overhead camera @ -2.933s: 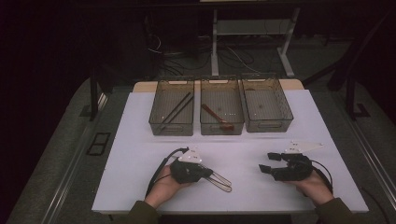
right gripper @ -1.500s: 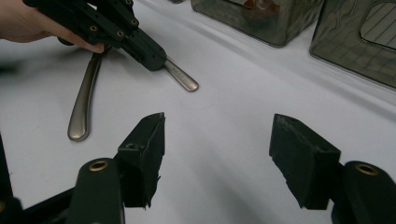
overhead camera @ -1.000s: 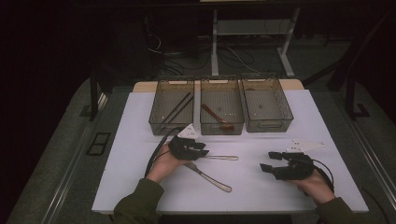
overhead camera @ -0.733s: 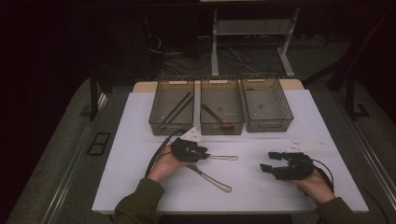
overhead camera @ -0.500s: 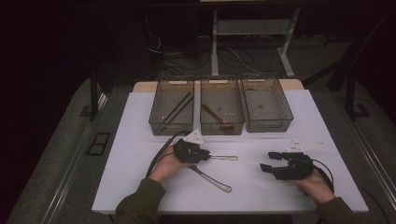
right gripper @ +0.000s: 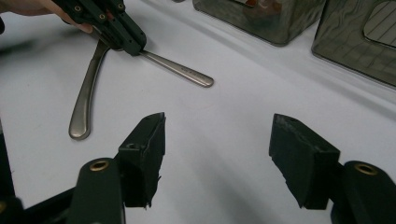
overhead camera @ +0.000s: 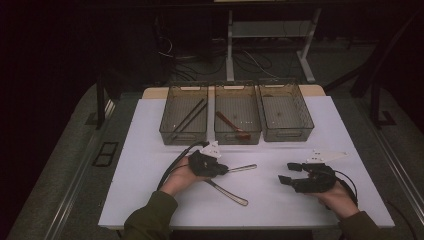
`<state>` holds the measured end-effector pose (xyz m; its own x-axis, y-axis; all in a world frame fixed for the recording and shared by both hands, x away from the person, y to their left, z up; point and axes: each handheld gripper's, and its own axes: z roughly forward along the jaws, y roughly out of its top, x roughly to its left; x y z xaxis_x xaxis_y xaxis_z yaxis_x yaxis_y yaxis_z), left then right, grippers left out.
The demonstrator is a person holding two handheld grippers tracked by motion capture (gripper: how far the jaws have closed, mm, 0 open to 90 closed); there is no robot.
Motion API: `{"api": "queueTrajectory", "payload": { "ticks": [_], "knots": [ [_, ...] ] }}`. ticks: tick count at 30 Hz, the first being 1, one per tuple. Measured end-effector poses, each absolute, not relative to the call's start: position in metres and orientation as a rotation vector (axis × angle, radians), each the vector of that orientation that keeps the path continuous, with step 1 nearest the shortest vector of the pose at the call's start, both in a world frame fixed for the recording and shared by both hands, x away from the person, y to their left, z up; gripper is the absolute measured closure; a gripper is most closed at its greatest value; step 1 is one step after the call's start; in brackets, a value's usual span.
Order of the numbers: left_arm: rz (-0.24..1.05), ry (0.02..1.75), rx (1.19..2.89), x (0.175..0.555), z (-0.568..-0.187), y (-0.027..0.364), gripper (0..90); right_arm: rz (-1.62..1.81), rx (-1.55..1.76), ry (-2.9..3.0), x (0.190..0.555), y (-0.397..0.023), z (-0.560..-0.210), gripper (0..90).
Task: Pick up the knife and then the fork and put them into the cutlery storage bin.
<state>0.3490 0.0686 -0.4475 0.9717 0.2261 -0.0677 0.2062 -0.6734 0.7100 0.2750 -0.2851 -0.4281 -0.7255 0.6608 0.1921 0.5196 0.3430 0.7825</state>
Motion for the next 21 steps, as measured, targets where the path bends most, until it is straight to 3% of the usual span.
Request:
{"api": "queueTrajectory", "payload": {
  "ticks": [21],
  "knots": [
    [0.043, 0.175, 2.262, 0.334, -0.418, 0.066, 84.6, 1.372, 0.913, 2.587, 0.297, -0.277, -0.409, 33.8]
  ]
}}
